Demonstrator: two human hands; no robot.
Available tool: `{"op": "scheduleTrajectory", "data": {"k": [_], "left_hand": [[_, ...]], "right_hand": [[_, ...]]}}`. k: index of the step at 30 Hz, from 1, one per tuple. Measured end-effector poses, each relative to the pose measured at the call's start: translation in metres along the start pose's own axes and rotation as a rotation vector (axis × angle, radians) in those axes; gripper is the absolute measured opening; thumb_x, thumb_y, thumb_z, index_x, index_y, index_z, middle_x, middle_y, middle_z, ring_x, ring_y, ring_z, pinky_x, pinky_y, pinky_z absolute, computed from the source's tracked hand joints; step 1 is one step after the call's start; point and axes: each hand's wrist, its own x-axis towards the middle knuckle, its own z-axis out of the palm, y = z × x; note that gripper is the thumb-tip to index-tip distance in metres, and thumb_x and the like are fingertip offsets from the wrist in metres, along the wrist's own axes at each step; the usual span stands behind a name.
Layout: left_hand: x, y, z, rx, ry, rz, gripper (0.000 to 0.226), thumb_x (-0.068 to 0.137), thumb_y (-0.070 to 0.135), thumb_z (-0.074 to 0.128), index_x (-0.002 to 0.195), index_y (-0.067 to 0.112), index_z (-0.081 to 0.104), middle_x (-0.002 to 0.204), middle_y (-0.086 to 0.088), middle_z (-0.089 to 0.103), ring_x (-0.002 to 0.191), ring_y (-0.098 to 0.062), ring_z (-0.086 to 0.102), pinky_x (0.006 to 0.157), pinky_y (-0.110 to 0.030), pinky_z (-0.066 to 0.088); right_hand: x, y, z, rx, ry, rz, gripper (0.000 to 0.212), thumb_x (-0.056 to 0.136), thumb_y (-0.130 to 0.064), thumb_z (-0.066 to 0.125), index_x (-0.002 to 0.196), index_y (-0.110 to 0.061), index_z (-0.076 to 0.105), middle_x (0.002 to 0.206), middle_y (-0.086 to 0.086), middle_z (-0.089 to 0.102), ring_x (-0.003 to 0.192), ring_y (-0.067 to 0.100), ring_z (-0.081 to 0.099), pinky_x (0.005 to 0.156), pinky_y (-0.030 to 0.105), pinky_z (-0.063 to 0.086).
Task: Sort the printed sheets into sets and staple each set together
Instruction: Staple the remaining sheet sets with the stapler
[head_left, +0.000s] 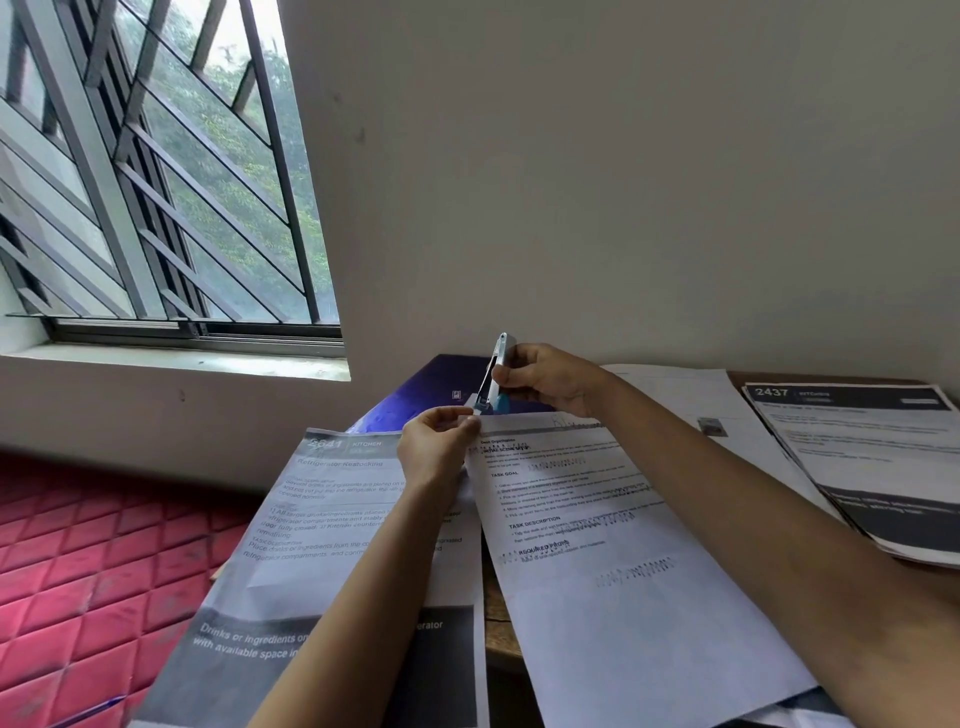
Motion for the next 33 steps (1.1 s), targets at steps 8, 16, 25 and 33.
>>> {"op": "scheduleTrajectory", "data": {"k": [8,16,25,33], "left_hand": [[-0.0002,0.0014,-0.0024,-0.114,-0.037,-0.011,0.011,0.079,0.004,0.076,0.085,0.012,0.074,0.086,-0.009,0.074,0.075,-0.018,0.069,0.065,-0.023,0.058],[0.0063,0.0032,-0.0058,-0.178,-0.067,-0.1,0.012,0.087,0.009,0.068,0.098,0.009,0.074,0.096,-0.015,0.073,0.082,-0.022,0.07,0.061,-0.023,0.055],[0.0049,0.0033,-0.0082,-0.155,-0.101,-0.084,0.015,0.087,0.005,0.067,0.101,0.008,0.072,0.097,-0.016,0.072,0.08,-0.021,0.069,0.057,-0.019,0.054],[0.0037,0.0029,-0.0064,-0.129,-0.065,-0.024,0.01,0.085,0.003,0.07,0.09,0.011,0.072,0.092,-0.014,0.073,0.076,-0.017,0.07,0.06,-0.02,0.056]], "right_hand": [[-0.0025,0.0006,0.0047,-0.144,-0.018,-0.031,0.034,0.091,-0.012,0.06,0.123,-0.002,0.051,0.101,0.004,0.063,0.089,0.011,0.062,0.076,0.018,0.054],[-0.0019,0.0063,0.0046,-0.1,-0.02,-0.018,0.037,0.091,-0.014,0.061,0.124,-0.004,0.051,0.102,0.003,0.062,0.093,0.014,0.062,0.085,0.025,0.052],[-0.0028,0.0042,0.0029,-0.162,-0.004,-0.005,0.032,0.091,-0.02,0.062,0.119,-0.005,0.055,0.096,0.001,0.065,0.084,0.009,0.064,0.073,0.017,0.052],[-0.0036,0.0003,0.0006,-0.182,-0.012,0.022,0.03,0.092,-0.018,0.06,0.117,-0.003,0.054,0.093,0.002,0.064,0.083,0.009,0.062,0.069,0.016,0.051]]}}
